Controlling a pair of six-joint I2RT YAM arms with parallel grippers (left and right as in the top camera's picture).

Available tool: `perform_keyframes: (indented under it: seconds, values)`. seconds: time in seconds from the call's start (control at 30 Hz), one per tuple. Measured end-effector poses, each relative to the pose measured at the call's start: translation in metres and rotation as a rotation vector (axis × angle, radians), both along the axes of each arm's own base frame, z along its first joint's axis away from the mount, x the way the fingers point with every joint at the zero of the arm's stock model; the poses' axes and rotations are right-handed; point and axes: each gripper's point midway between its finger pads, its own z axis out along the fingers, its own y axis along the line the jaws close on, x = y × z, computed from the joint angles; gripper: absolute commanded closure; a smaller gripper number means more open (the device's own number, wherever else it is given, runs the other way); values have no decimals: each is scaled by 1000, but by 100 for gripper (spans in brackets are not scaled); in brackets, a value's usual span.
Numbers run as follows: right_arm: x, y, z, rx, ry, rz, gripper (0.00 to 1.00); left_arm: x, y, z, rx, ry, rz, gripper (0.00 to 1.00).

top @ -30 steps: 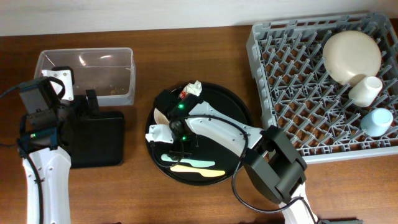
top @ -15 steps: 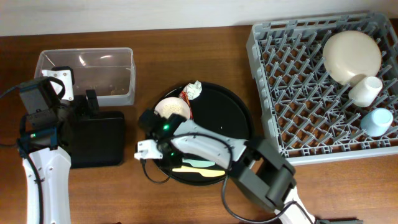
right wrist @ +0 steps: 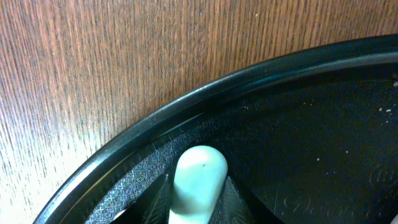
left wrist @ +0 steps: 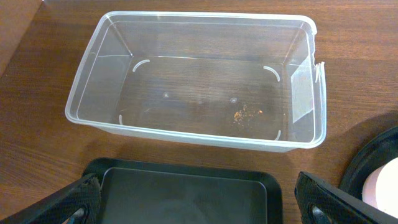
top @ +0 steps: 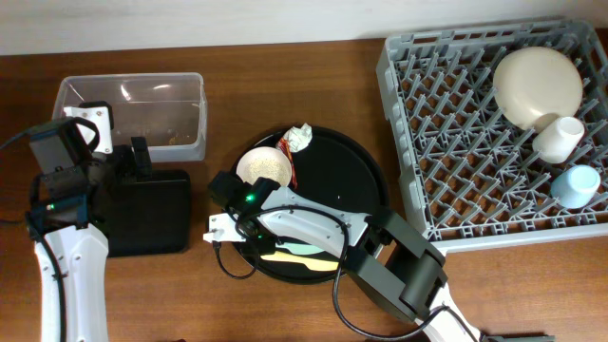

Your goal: Sort waste into correct bins and load items into the dishwasher rack

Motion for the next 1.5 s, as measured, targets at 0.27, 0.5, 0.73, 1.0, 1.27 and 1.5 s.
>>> perform_keyframes:
  seconds: [0.27,0.5,0.73,1.0,1.27,1.5]
  values:
    - [-1,-11,1,-53,0,-4,71,0,0,0,0,0,0,0]
    - [10,-17,9,-102,-56,-21,72,0,0,0,0,0,0,1]
    - [20,-17,31,-118,-83,-101,72,0,0,0,0,0,0,1]
    - [71,-36,86,-68,-92,-386,72,0,0,0,0,0,0,1]
    - [136,-97,121,-23,-97,-701,72,0,0,0,0,0,0,1]
    - [147,-127,119,-51,-76,-792,73,0,0,0,0,0,0,1]
